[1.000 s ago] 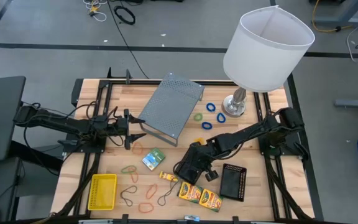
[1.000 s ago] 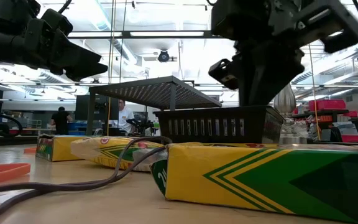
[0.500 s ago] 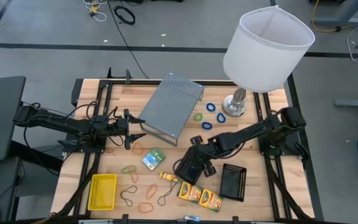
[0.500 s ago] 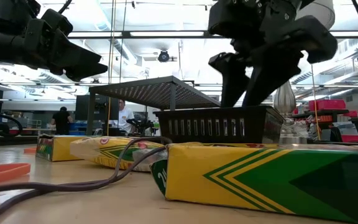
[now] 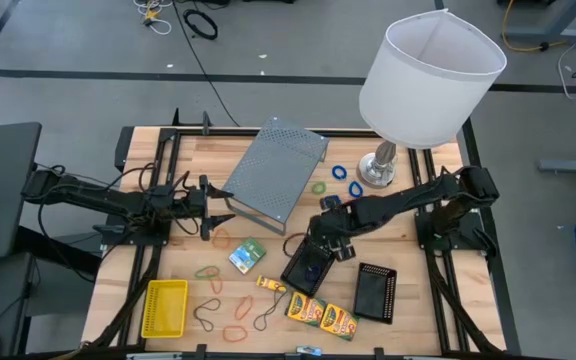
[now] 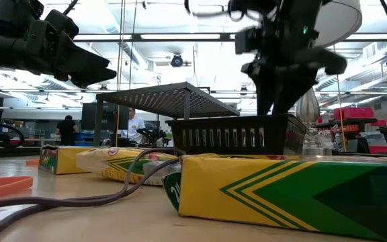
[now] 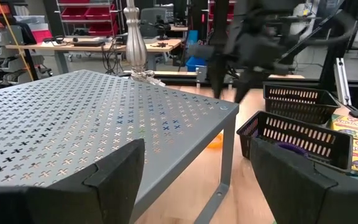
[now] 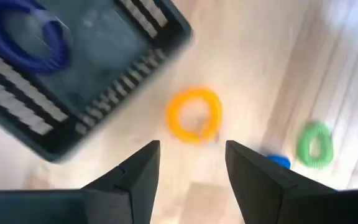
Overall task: Pick & Place Office Desk Supplies
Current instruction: Put the bottom blue spring keychain into the left black bin
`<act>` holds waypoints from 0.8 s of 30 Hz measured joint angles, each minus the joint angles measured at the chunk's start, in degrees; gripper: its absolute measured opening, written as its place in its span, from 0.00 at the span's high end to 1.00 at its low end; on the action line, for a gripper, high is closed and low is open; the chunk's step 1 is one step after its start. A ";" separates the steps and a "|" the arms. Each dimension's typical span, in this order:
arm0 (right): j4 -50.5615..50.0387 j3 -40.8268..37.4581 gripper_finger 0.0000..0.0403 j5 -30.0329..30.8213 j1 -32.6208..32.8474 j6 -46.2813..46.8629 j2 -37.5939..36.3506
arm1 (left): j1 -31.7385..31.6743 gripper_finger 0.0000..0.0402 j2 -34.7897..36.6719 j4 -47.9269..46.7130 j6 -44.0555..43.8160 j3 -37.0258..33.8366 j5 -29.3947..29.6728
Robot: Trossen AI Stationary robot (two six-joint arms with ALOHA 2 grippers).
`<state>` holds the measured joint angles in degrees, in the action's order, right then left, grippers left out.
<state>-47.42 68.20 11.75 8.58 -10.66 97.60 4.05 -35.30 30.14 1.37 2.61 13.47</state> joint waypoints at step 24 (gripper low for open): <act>19.89 -15.14 0.53 -4.64 -17.56 -6.25 -0.02 | 0.00 0.27 0.00 -0.01 -0.02 0.00 0.00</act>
<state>-27.54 53.06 7.10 -8.97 -16.91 97.58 4.05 -35.31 30.13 1.34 2.61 13.47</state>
